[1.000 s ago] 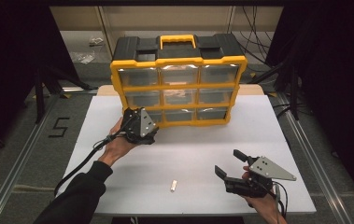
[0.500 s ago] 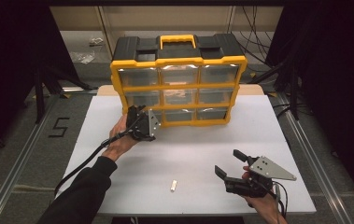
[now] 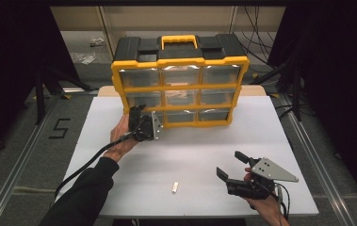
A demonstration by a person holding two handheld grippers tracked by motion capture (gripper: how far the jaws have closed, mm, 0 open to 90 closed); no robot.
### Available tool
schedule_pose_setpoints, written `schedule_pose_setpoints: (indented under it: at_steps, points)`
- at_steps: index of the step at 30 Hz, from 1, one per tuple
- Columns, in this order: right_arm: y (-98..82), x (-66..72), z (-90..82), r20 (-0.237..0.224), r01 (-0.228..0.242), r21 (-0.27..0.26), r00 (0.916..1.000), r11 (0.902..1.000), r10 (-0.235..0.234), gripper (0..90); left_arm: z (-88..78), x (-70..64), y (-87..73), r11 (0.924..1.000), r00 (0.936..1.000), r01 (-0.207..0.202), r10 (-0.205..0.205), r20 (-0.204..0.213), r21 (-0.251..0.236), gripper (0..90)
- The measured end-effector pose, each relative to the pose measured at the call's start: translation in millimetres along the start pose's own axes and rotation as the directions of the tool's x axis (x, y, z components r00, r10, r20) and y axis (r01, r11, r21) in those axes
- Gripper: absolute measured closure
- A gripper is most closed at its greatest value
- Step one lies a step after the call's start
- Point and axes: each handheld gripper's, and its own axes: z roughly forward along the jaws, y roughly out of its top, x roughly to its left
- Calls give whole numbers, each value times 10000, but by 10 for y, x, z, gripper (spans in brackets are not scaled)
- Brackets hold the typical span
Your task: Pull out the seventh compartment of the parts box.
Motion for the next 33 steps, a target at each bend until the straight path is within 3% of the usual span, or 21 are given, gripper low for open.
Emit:
schedule_pose_setpoints:
  at_steps: [9,13,21,33]
  points:
    - [1,1,-1,-7,-9,0,10000,10000,9,161,15,-62,-3,9997,9987,-254,254,-443,-11,215]
    - [1,0,-2,-12,-10,-3,10000,10000,10,161,20,-89,-8,9982,9951,-599,601,-788,51,222]
    - [0,2,1,-30,0,5,10000,10000,0,161,24,-129,-14,9947,9828,-1009,1025,-1537,182,255]
    - [0,4,2,-51,10,41,10000,10000,-10,161,36,-189,-51,9898,9674,-1400,1421,-2097,247,355]
